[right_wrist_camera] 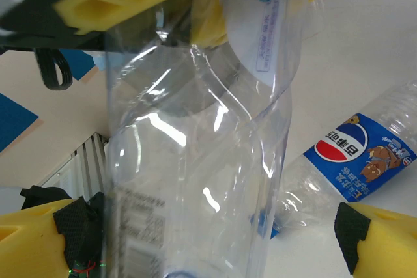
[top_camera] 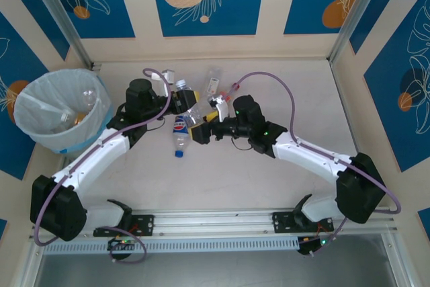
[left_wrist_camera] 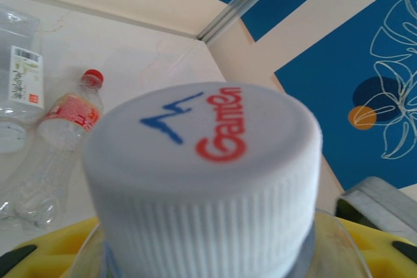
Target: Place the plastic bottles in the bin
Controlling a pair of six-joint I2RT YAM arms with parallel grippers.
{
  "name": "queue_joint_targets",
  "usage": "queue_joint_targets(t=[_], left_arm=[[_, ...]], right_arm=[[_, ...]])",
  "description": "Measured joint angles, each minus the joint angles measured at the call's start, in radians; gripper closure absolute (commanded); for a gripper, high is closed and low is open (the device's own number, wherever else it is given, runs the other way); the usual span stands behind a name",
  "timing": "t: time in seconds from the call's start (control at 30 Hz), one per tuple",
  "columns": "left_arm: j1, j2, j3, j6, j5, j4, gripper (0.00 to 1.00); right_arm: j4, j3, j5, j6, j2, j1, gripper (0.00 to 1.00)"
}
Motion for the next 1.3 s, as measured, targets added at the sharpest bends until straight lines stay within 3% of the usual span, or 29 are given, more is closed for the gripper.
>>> queue_joint_targets(t=[0.37,0.63,0.87,1.03,1.3], left_arm=[[0.007,0.0,0.046,0.043,-0.078,-0.096,0.63],[0.047,-0.04,0.096,0.056,-0.206,-0.236,0.62],[0.069,-0.112,0.129,0.084,-0.33,-0.343,0.61],[0.086,-0.131,0.227,0.14,-0.451,-0.473,0.61],[0.093,-0.194,0.366,0.249,-0.67,-0.63,0.59]], right_arm=[[-0.057,-0.04,0.093,-0.036,-0.105,-0.015,0.0],[-0.074,-0.089,0.253,-0.025,-0.159,-0.042,0.0],[-0.143,-0.105,0.417,0.085,-0.158,-0.102,0.0],[-0.156,-0.137,0.43,0.178,-0.158,-0.176,0.01],[-0.171,-0.141,0.401,0.235,-0.158,-0.215,0.01]])
